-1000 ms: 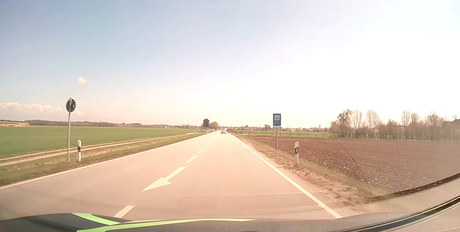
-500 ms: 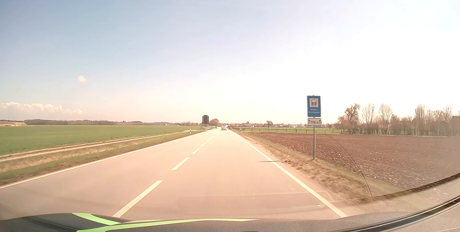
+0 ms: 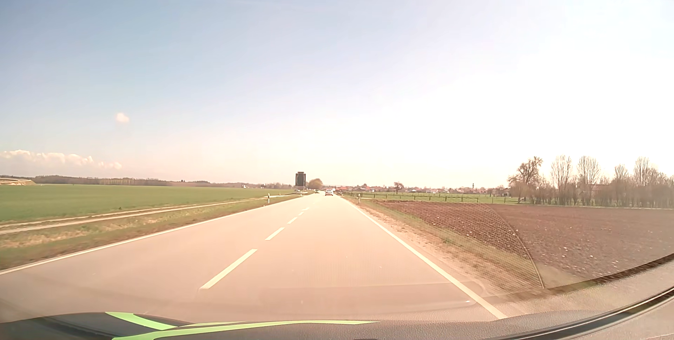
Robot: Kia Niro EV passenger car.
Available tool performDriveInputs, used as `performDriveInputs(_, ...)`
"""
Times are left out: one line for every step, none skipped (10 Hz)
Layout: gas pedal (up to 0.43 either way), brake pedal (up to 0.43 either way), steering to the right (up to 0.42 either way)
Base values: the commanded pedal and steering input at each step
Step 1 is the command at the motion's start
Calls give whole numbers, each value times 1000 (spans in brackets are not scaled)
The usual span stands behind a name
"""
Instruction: Follow the waypoints while adhering to traffic rules and regulations
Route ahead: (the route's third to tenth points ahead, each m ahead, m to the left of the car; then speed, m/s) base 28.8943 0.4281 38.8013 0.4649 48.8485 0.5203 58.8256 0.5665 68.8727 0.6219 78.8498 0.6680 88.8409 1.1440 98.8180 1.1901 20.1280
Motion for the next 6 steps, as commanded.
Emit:
performDriveInputs(409,0,-1)
performDriveInputs(409,0,-1)
performDriveInputs(409,0,-1)
performDriveInputs(409,0,-1)
performDriveInputs(409,0,-1)
performDriveInputs(409,0,-1)
